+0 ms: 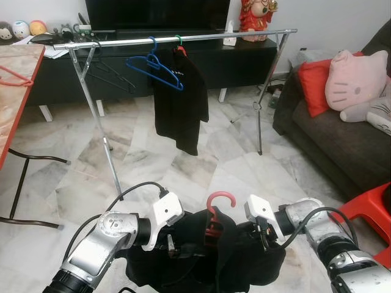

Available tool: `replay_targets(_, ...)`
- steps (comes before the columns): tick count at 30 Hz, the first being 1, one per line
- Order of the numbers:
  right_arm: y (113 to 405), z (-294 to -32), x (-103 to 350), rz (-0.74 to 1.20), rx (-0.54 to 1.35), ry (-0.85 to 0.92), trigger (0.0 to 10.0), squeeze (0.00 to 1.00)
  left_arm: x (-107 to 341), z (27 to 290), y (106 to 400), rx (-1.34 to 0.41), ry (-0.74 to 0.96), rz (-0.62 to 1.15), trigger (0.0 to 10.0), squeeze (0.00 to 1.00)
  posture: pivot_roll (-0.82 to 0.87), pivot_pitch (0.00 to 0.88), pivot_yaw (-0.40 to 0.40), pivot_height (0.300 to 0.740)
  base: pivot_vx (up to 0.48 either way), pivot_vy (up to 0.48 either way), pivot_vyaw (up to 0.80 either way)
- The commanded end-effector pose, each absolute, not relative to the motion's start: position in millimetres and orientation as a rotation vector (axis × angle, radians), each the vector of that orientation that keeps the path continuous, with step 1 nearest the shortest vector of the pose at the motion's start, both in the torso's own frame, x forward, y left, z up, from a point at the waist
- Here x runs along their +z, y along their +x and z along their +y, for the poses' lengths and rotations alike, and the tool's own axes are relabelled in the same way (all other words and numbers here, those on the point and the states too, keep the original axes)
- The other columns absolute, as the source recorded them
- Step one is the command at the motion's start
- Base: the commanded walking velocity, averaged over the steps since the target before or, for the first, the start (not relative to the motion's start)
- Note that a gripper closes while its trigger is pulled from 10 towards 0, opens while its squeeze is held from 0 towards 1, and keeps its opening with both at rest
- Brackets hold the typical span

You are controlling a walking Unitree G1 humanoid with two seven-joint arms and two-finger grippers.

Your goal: Hang hanger

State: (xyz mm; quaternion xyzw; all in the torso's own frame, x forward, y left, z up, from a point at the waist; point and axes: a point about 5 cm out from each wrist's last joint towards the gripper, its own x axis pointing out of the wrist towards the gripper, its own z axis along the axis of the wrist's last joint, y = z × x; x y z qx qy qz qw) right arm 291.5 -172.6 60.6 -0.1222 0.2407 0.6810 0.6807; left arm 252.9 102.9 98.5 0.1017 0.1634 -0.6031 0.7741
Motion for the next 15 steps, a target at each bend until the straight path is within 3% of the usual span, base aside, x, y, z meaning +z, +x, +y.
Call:
replay_targets(1,295.7,-168.2,69.3,0.478,1.550,-0.282,0.0,0.00,100.5,95.3,253.1,-1.345,0.236,0.347,9.3,0.00,0.05,0.000,-0.118,0.716,0.000,0.000,0.00)
replay_targets(2,295.8,-168.1,69.5,0.477,1.550,-0.281,0.0,0.00,100.9,94.8,253.2,-1.346,0.236,0.345,4.8,0.00,0.05,0.000,-0.118,0.716,0.000,0.000,0.00)
replay_targets(4,295.8,-167.8,69.6,0.476,1.551,-0.280,0.0,0.00,101.0,93.8,253.7,-1.347,0.238,0.344,2.4,0.00,0.05,0.000,-0.118,0.716,0.000,0.000,0.00)
replay_targets(5,295.8,-167.5,69.5,0.476,1.552,-0.279,0.0,0.00,100.9,93.4,253.8,-1.348,0.238,0.344,0.0,0.00,0.05,0.000,-0.118,0.716,0.000,0.000,0.00)
replay_targets(15,296.2,-166.5,70.4,0.472,1.555,-0.277,0.0,0.00,100.2,90.7,251.0,-1.374,0.218,0.348,0.0,0.00,0.04,0.000,-0.121,0.716,0.000,0.000,0.00)
